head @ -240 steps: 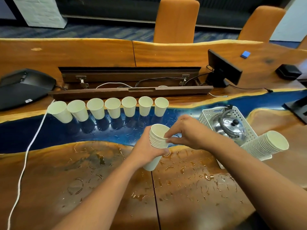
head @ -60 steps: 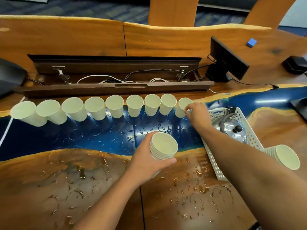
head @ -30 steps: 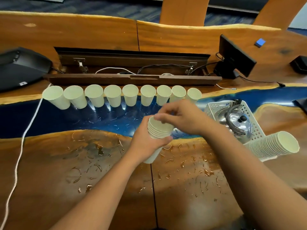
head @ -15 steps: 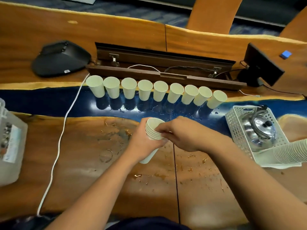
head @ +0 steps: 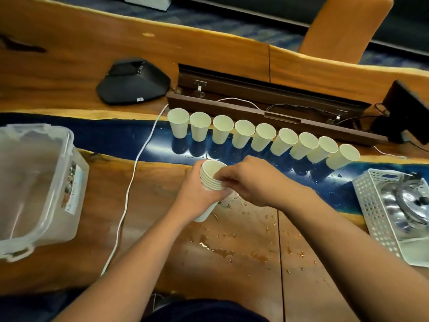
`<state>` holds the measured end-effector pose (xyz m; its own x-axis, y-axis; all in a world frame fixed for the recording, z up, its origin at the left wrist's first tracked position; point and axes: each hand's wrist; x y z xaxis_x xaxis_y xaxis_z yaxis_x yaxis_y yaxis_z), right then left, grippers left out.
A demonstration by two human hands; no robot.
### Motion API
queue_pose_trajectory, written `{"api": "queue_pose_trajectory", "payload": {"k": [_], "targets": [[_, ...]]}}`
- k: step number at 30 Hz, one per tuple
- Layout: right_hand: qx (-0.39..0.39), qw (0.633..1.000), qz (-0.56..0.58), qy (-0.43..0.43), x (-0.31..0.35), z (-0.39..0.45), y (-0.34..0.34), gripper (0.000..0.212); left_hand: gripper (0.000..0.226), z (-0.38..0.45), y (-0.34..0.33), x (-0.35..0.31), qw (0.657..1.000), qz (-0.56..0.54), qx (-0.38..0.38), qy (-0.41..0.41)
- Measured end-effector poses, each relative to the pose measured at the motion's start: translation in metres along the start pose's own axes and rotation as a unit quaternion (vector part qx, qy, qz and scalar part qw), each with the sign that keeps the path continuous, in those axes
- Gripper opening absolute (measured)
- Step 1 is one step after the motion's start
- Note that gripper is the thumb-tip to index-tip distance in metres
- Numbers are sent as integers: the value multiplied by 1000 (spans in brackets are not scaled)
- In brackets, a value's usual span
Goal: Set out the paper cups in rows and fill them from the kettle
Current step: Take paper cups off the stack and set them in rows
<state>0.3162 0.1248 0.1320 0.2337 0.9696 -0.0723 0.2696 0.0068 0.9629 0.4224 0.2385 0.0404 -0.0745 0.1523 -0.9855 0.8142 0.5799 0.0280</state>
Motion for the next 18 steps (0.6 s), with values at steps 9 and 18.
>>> {"api": "queue_pose_trajectory", "payload": {"k": [9, 18], "targets": [[-53, 997, 46, -17, -3, 37, 14, 26, 72, 18, 27, -1, 1000, -23, -16, 0], [-298, 942, 141, -58, -15, 68, 26, 22, 67, 21, 54, 17, 998, -32, -56, 11]]}}
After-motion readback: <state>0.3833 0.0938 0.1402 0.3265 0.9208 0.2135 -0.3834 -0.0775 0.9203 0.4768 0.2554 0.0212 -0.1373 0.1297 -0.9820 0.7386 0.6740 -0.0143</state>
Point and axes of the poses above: each hand's wrist, its own z-axis towards the middle knuckle, its own y-axis out of the back of the hand, x = y × z, and after that the axes turned 15 degrees about -z, right-handed
